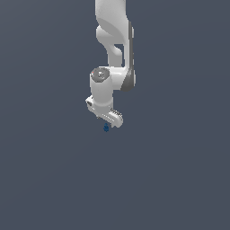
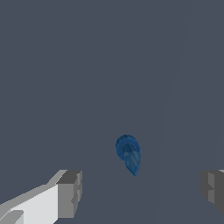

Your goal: Pick up the object and move it to a goal position.

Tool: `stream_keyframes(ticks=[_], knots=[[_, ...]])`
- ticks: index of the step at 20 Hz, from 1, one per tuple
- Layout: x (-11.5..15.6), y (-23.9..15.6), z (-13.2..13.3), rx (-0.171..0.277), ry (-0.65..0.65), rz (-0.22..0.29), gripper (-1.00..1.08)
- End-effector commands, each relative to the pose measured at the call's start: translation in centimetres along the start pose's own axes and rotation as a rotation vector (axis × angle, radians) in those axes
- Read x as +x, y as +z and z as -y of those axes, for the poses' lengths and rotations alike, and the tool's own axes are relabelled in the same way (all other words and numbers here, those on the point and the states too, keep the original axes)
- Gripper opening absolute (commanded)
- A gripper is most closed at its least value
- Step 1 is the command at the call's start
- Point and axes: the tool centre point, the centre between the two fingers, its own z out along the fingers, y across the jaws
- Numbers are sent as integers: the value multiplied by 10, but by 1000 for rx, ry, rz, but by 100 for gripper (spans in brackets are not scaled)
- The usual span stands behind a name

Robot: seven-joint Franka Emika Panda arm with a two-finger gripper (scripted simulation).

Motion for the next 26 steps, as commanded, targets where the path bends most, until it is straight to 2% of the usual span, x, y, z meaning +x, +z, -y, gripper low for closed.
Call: stream_keyframes(ticks=[1,8,14,15,26], knots=[[0,6,0,0,0,1,100],[-1,38,-1,-1,4,0,100],[-1,48,-1,-1,5,0,100],[-1,48,-1,-1,5,0,-100],[-1,48,0,-1,5,0,-100]])
